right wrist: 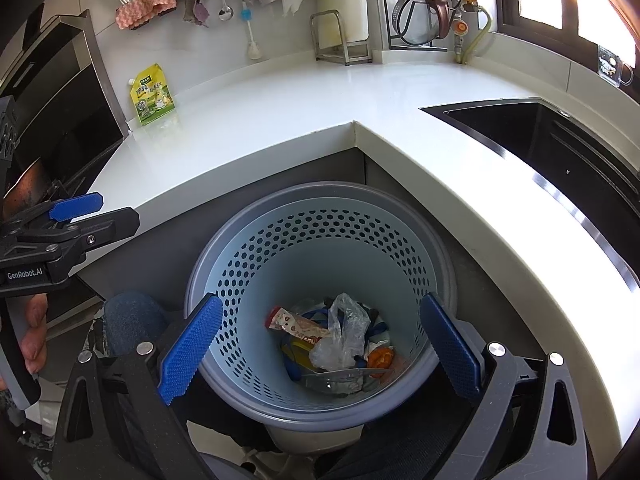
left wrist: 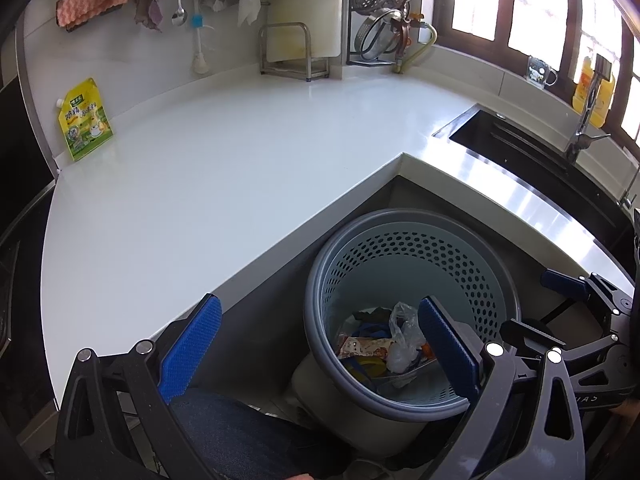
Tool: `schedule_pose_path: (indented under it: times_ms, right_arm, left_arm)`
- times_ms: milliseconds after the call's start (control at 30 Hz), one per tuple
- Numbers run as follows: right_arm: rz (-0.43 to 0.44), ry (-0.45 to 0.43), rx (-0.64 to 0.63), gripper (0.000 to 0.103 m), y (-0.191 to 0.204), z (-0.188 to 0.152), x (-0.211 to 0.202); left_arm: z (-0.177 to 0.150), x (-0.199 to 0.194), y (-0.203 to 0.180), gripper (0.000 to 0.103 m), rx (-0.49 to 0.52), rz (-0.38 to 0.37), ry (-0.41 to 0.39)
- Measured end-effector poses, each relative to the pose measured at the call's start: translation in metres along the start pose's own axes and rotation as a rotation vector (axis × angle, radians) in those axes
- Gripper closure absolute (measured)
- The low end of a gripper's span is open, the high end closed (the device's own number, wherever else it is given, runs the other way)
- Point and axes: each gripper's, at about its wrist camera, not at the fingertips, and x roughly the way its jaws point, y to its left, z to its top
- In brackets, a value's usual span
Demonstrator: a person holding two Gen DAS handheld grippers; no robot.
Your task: Collect trash
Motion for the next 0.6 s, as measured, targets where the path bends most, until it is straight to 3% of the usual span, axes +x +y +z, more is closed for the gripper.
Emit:
schedule_pose_path:
  times_ms: [600]
  right_arm:
    - [0.014,-0.002,-0.002,0.009,0.0029,-0.0004,0.0008]
  left_arm:
    - [-0.0003,-0.0015,0.0012,0.006,-0.004,0.002,-0.003]
